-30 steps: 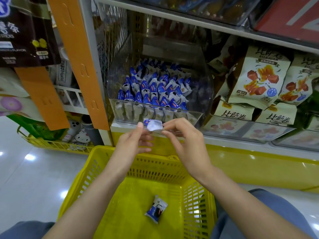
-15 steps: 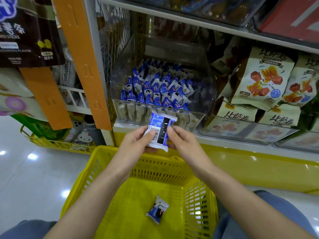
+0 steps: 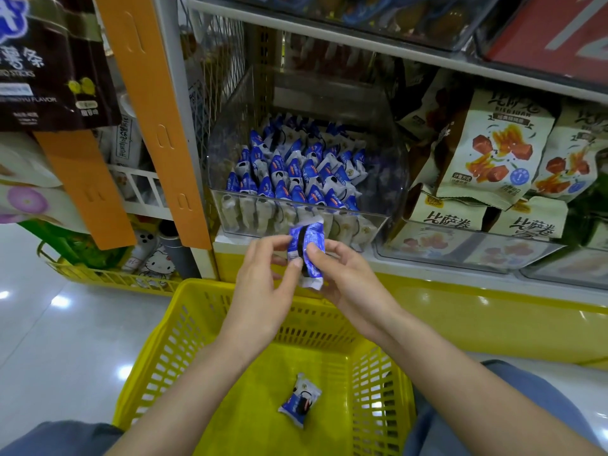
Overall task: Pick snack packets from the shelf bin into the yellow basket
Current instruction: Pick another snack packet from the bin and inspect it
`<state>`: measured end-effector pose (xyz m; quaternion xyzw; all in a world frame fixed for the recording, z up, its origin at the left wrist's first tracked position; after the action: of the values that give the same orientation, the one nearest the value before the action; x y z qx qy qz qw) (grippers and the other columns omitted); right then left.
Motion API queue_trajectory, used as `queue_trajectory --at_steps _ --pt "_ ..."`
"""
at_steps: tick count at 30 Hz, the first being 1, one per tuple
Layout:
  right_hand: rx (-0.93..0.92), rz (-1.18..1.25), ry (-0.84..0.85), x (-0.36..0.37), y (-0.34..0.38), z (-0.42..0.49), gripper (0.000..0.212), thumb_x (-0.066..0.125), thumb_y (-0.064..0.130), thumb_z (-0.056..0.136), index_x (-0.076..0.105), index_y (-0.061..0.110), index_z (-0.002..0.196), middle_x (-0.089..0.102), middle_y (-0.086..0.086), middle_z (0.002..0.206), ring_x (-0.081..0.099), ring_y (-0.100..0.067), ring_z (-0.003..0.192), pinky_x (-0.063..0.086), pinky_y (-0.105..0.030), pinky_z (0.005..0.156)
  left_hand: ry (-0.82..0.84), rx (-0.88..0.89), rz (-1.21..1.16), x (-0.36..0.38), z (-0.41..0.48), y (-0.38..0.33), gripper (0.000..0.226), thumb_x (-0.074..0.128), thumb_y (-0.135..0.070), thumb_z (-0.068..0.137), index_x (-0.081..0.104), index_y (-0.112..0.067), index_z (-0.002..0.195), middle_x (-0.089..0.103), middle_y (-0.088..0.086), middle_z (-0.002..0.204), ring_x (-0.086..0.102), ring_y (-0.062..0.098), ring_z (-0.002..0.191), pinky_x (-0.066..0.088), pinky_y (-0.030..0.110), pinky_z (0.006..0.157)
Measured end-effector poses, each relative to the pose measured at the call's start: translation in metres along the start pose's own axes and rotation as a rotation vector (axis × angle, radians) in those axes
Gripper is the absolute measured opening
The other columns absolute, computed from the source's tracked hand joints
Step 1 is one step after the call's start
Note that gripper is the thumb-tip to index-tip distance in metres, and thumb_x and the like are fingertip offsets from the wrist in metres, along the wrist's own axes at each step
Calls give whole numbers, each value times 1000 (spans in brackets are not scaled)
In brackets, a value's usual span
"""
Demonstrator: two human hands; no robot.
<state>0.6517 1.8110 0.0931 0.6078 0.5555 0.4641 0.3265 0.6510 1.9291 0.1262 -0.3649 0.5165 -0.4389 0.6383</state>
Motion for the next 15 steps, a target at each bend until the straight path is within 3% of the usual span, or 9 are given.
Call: queue_trajectory --at_steps 5,8,11,15 --pt "56 170 91 5 0 -1 56 66 21 76 47 2 125 67 -15 110 64 -27 102 54 -35 84 98 -39 -75 5 3 0 32 62 -23 85 59 -20 117 59 -9 112 58 3 98 49 18 79" --pt "44 157 78 3 0 0 49 65 16 80 46 2 124 66 -17 112 64 -26 100 54 -34 84 130 -51 -114 4 7 2 30 63 -14 84 61 -21 113 64 -8 109 61 4 94 51 23 80" --pt "27 136 58 2 0 1 40 63 10 83 47 5 119 67 -16 108 66 -19 88 56 -26 76 145 -64 -118 3 10 7 30 56 -2 87 61 -19 111 67 -4 108 62 3 93 49 16 80" --pt "-44 -16 5 2 1 2 38 64 9 83 47 7 116 60 -19 117 64 -14 85 56 -23 74 130 -6 30 1 8 6 35 50 0 87 59 -19 115 66 -7 103 62 1 90 49 12 76"
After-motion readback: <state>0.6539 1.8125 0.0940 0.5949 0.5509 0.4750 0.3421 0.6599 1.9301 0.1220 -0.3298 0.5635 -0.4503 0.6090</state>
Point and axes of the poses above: each hand's wrist, its own z-axis towards the middle knuckle, its own x-axis out of the palm, y = z × x, the point moved 10 cm from there along z, towards the middle knuckle
